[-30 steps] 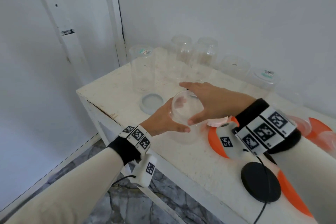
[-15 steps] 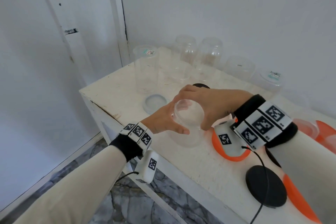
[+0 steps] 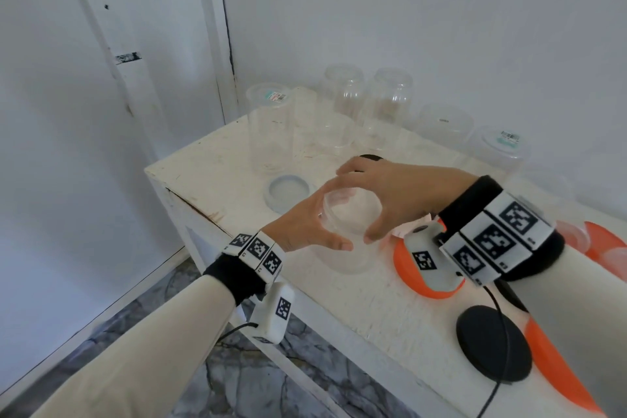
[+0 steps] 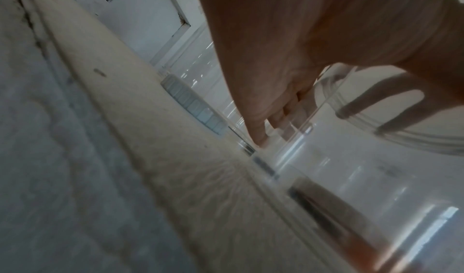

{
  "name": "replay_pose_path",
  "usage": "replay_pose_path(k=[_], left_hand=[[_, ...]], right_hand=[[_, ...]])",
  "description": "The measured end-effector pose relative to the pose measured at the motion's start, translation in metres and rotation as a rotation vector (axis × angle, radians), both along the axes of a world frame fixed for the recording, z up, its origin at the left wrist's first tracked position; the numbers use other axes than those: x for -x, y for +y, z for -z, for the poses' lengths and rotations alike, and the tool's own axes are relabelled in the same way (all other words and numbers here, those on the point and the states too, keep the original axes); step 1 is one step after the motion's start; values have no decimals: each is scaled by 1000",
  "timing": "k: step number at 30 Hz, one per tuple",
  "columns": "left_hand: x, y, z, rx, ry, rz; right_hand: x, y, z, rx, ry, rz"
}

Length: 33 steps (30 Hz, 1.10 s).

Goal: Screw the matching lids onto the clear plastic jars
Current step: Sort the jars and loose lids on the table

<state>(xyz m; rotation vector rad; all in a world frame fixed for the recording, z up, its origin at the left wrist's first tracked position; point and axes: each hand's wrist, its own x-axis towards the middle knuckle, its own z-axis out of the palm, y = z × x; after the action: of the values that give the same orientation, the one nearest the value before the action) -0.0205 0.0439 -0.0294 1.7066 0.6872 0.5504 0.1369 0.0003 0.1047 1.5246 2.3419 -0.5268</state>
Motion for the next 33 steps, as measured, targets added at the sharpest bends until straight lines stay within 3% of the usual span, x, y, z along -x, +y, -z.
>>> replay_pose_path(k=[5,11,23,33], left_hand=[[0,-1,1,-6,-5,-7],[3,4,-1,14,27,56],[4,-2,-1,-25,-13,3],[-8,7,-27,-131,32,184]], right_hand=[[5,1,2,-133,-73,9],[3,6,2,22,-96,-22],[6,4,3,-86,-55,42],[-15,-31,7,-247,55,155]])
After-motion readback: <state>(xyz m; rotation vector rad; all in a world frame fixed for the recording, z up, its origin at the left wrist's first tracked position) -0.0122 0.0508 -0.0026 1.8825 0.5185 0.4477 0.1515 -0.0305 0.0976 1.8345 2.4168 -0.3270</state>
